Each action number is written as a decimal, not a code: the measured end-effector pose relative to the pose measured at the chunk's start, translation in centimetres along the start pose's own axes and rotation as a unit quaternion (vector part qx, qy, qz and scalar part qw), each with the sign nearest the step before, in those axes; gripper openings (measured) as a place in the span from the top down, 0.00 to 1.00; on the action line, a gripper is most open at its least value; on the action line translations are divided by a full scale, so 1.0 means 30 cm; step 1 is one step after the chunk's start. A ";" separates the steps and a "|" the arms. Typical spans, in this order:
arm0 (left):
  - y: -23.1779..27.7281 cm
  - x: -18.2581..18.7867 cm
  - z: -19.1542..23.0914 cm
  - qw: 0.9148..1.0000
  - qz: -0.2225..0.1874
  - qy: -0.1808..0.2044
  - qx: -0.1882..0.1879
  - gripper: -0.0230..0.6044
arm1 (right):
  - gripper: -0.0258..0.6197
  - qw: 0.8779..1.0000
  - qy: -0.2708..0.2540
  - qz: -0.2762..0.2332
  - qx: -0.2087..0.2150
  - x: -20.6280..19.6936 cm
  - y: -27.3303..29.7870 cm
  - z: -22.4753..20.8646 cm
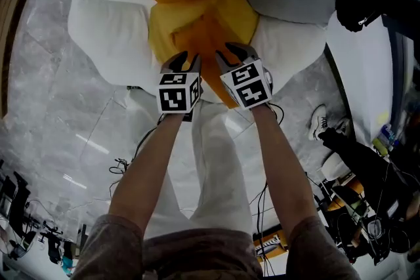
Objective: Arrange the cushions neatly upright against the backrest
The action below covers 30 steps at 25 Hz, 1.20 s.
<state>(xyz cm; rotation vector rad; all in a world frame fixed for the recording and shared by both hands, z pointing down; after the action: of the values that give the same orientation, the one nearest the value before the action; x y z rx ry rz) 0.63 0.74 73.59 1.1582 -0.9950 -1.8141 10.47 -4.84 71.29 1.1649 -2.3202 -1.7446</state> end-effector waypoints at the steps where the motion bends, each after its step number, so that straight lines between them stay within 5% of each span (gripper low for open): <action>1: 0.016 -0.031 0.001 1.000 0.006 -0.005 -0.001 0.76 | 0.79 1.000 -0.002 0.010 0.004 -0.020 0.014 0.001; 8: 0.078 -0.107 0.049 0.998 -0.005 -0.058 -0.003 0.75 | 0.79 1.000 -0.008 0.004 0.007 -0.031 0.091 0.020; 15: 0.095 -0.093 0.036 0.998 -0.006 -0.068 -0.013 0.75 | 0.79 1.000 0.004 0.012 0.005 -0.031 0.088 -0.011; 19: 0.109 -0.084 0.017 0.997 0.019 -0.071 -0.031 0.90 | 0.88 1.000 0.028 0.010 -0.008 -0.048 0.086 -0.027; 30: 0.040 -0.014 -0.040 0.998 0.048 -0.004 -0.028 0.95 | 0.92 0.996 0.076 -0.022 -0.033 -0.057 -0.014 0.000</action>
<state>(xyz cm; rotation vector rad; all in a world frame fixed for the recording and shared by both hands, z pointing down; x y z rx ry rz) 2.09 0.37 74.47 1.0519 -0.9812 -1.7616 11.94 -3.92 71.62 1.2963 -2.1514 -1.6684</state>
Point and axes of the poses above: the fingertips, and each gripper's own axes: y forward along the fingers, z to its left, x out of its top, the point moved 5 cm from there along -y, backward along the fingers, and after that the axes turned 11 degrees about x, right-handed, at the moved point
